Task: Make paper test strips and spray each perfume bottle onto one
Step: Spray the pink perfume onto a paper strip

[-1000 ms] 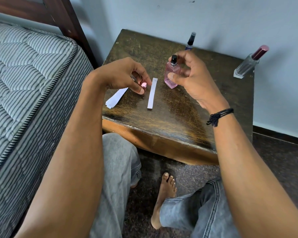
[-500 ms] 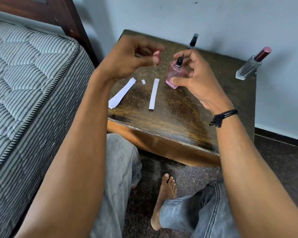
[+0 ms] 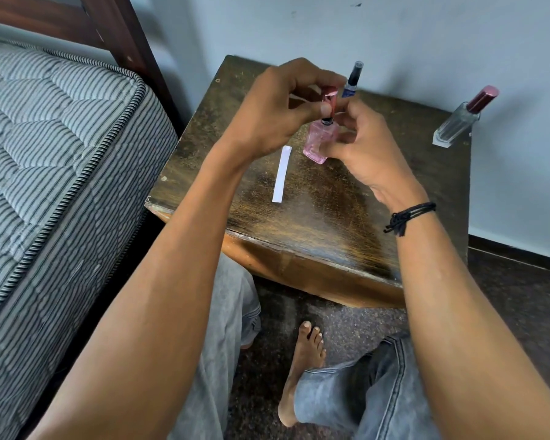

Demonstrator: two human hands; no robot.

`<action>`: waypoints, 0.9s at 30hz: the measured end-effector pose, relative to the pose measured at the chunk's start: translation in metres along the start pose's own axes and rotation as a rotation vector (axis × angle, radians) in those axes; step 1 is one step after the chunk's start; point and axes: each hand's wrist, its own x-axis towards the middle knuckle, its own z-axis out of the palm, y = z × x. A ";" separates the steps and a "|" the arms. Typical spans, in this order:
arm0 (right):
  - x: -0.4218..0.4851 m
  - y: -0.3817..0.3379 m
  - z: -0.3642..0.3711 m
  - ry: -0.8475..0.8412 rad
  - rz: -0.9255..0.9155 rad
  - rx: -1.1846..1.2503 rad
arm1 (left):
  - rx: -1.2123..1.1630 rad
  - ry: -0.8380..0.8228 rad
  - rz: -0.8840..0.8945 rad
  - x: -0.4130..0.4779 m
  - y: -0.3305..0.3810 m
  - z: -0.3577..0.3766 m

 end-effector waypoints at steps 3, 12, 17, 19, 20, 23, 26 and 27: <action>0.000 0.000 0.000 0.012 -0.013 -0.011 | 0.025 -0.055 0.008 -0.001 0.001 0.001; 0.001 0.003 -0.002 0.010 0.013 -0.011 | 0.032 -0.084 -0.008 -0.003 -0.001 0.003; 0.001 0.001 -0.003 0.008 0.005 -0.019 | 0.052 -0.069 -0.008 -0.002 -0.001 0.006; 0.001 0.002 -0.003 0.007 0.005 -0.024 | 0.055 -0.061 -0.008 -0.002 -0.001 0.007; 0.001 0.002 -0.003 0.007 0.006 -0.023 | 0.057 -0.057 -0.008 -0.002 -0.001 0.008; 0.001 0.003 -0.002 0.010 0.008 -0.023 | 0.066 -0.050 -0.004 -0.001 0.001 0.010; 0.001 0.003 -0.001 0.006 0.008 -0.027 | 0.060 -0.055 -0.012 -0.003 0.000 0.009; 0.001 0.003 0.000 0.004 0.010 -0.030 | 0.049 -0.063 -0.019 -0.004 -0.001 0.008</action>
